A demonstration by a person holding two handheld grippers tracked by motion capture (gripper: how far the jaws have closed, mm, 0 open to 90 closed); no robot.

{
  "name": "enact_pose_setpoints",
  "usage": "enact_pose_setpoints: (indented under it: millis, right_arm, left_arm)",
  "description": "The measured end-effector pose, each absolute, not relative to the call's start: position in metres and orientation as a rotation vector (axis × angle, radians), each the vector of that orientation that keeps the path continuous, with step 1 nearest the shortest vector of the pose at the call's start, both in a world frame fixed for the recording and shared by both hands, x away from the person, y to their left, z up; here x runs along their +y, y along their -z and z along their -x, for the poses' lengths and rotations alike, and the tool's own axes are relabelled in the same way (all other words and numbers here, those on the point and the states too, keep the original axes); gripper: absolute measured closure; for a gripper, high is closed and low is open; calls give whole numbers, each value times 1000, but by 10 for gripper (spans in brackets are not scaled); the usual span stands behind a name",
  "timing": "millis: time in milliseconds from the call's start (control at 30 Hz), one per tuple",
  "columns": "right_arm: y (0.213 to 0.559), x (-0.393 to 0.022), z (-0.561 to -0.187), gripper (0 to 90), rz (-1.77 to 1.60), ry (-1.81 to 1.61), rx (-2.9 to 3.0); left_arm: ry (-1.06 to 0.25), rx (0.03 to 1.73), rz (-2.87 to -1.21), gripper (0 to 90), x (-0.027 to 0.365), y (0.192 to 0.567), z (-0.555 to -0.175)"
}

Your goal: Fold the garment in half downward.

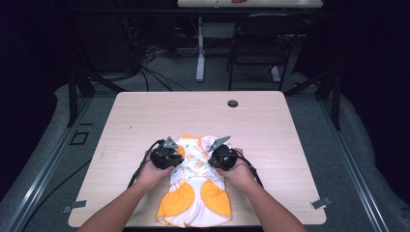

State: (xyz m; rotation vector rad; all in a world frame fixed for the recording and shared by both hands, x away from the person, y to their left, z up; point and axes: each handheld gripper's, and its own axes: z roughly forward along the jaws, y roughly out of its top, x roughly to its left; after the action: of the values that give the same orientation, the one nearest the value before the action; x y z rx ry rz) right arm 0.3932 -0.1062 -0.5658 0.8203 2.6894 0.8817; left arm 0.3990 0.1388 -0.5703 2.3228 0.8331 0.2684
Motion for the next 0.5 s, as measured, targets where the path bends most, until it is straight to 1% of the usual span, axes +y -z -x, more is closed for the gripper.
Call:
enact_pose_setpoints:
  millis: [133, 233, 400, 500]
  right_arm:
    - [564, -105, -389, 881, -817, -885, 2717]
    - [555, -107, -391, 878, -818, -924, 2693]
    - [533, -109, -405, 864, -807, -927, 2634]
    - [524, -109, -418, 843, -830, -919, 2591]
  left_arm:
    - [-258, 820, -2331, 776, 141, 568, -395]
    - [-258, 823, -2304, 776, 144, 561, -398]
    - [-284, 833, -2252, 776, 148, 541, -412]
    - [-302, 856, -2216, 757, 149, 532, -423]
